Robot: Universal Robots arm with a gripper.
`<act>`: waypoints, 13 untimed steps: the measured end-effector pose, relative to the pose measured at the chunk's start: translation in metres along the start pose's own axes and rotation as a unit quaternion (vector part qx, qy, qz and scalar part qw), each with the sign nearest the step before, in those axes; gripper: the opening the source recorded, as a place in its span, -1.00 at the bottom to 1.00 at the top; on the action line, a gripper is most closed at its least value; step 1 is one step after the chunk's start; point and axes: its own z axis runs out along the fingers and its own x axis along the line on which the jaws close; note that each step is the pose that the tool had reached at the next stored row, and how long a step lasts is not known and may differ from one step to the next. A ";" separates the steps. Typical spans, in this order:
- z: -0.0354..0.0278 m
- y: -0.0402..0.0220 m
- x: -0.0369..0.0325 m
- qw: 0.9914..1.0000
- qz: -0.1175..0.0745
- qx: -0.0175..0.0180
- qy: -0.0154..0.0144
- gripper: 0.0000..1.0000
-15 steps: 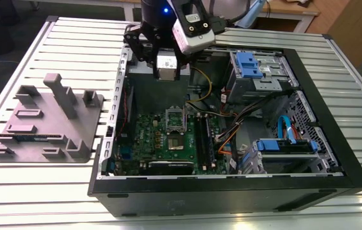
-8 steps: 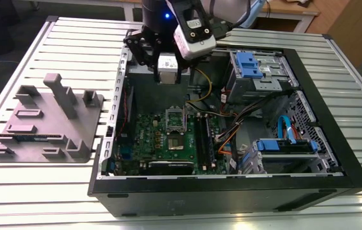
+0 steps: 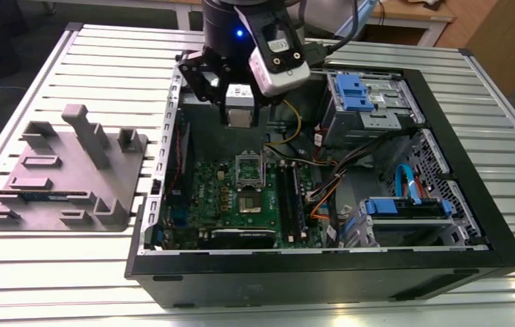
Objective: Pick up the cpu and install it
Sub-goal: 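Pick up the cpu and move it towards the insertion slot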
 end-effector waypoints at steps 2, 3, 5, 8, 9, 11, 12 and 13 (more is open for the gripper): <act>0.0010 -0.0022 -0.0003 1.000 0.000 0.000 0.000 -0.06; 0.0015 -0.0032 -0.0004 1.000 0.000 0.000 0.000 -0.06; 0.0023 -0.0038 -0.0005 1.000 0.000 0.000 0.000 -0.06; 0.0023 -0.0039 -0.0006 1.000 0.000 0.000 0.000 -0.06; 0.0023 -0.0039 -0.0006 1.000 0.000 0.000 0.000 -0.06; 0.0024 -0.0039 -0.0008 1.000 0.000 0.000 0.000 -0.06; 0.0028 -0.0039 -0.0014 1.000 0.000 0.000 0.000 -0.06; 0.0031 -0.0038 -0.0025 1.000 0.000 0.000 0.000 -0.06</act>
